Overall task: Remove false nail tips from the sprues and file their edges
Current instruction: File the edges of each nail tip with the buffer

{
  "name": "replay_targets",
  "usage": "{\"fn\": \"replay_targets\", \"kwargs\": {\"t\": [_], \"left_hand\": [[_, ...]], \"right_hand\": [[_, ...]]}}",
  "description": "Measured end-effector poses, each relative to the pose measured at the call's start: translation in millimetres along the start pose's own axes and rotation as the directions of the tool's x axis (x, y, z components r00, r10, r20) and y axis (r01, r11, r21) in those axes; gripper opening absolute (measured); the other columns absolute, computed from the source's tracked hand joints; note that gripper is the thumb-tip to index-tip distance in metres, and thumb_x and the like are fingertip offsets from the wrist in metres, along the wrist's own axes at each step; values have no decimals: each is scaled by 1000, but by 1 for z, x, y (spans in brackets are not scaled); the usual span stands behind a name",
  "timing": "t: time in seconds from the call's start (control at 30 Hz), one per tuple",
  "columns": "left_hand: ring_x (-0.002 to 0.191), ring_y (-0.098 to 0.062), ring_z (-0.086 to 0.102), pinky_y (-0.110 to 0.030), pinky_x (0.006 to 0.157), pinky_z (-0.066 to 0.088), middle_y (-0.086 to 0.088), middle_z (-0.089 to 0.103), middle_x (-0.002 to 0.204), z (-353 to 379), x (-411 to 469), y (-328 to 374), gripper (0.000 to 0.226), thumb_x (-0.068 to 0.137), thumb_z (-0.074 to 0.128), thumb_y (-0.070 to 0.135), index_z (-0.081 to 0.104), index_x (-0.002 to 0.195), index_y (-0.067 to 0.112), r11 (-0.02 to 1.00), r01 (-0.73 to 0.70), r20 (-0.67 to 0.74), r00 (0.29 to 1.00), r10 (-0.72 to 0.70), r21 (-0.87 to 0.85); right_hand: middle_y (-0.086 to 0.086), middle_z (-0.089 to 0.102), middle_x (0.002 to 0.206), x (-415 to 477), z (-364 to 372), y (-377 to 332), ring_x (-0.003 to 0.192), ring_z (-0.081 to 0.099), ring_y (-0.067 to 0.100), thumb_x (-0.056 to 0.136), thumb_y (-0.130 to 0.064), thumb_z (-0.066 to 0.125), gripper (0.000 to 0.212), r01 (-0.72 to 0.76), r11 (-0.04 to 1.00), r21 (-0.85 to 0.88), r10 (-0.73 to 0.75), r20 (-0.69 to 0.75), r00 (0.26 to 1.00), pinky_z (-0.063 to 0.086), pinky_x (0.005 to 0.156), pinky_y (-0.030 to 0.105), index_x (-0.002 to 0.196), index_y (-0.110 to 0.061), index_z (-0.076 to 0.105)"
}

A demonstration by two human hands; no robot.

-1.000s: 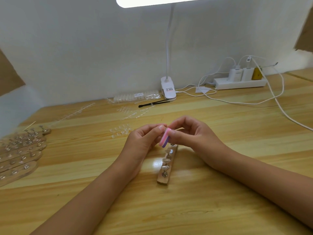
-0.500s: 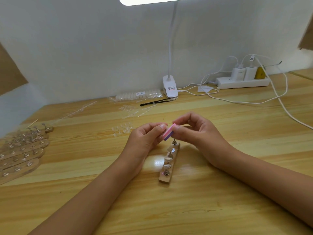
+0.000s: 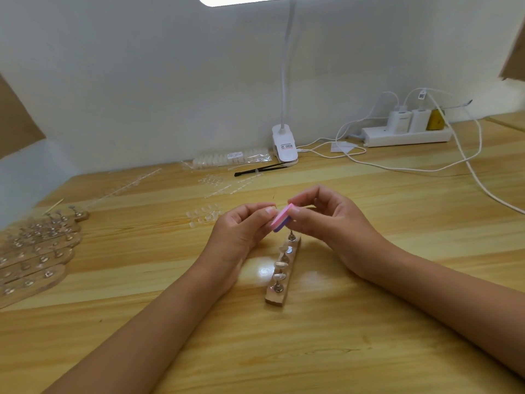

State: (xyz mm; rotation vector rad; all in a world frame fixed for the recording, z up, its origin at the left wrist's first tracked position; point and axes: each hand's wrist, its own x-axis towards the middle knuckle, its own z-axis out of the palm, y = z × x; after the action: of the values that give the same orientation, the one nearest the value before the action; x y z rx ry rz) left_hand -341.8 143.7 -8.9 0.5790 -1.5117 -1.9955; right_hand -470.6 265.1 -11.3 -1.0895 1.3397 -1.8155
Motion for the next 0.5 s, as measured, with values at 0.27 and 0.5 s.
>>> {"fn": "replay_targets", "kwargs": {"t": [0.27,0.5], "left_hand": [[80,-7,71,-15,72,54,-2,76,85,0,0,0,21,79,70,16,70,97,7,1000,-1,21,1000,1,-12],[85,-8,70,-16,75,55,-5,75,91,-1,0,0,30,72,72,22,71,98,6,1000,5,29,1000,-4,-13]], "right_hand": [[7,74,100,2,-2,3,100,71,24,77,-23,74,28,-39,998,51,37,38,999,57,88,31,101,-10,66],[7,74,95,3,-3,4,96,72,23,76,-23,75,28,-32,997,77,32,8,999,58,85,29,98,-9,66]]}}
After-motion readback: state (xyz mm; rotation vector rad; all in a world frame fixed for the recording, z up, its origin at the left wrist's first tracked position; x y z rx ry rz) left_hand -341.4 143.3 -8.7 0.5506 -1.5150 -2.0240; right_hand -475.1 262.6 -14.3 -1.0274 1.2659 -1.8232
